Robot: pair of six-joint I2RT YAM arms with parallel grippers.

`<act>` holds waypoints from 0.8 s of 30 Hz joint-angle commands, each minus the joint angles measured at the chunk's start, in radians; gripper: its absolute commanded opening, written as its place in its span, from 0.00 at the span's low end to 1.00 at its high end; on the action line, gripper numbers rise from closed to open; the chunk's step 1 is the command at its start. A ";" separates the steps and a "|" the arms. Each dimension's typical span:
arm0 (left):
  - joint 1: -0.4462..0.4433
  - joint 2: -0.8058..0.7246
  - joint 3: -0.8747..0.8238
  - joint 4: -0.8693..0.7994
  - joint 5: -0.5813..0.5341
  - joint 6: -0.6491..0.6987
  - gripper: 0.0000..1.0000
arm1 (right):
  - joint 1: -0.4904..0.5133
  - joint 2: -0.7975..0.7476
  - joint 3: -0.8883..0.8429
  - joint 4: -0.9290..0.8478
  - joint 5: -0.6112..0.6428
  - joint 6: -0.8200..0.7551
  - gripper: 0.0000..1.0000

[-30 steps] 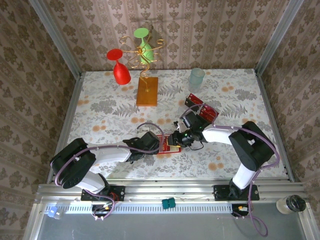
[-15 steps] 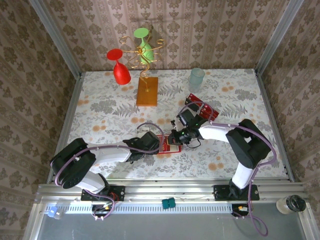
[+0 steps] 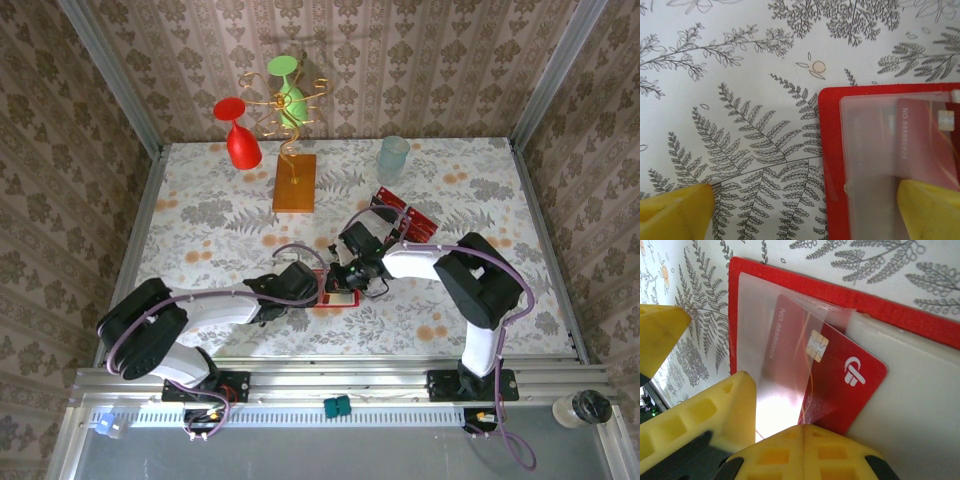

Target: Put the credit cards into the card holder

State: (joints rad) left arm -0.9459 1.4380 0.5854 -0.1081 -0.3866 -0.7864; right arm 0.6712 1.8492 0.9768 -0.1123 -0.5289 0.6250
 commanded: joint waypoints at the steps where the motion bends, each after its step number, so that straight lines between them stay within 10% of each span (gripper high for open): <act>1: 0.028 -0.057 -0.025 -0.031 0.007 -0.013 0.95 | 0.007 0.023 0.018 -0.017 0.024 0.017 0.00; 24: 0.071 -0.057 -0.105 -0.038 0.012 -0.053 0.95 | -0.010 -0.010 0.099 -0.135 0.111 -0.058 0.00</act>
State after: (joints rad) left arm -0.8810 1.3685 0.5072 -0.1303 -0.3832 -0.8158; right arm 0.6655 1.8107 1.0504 -0.2146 -0.4393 0.5812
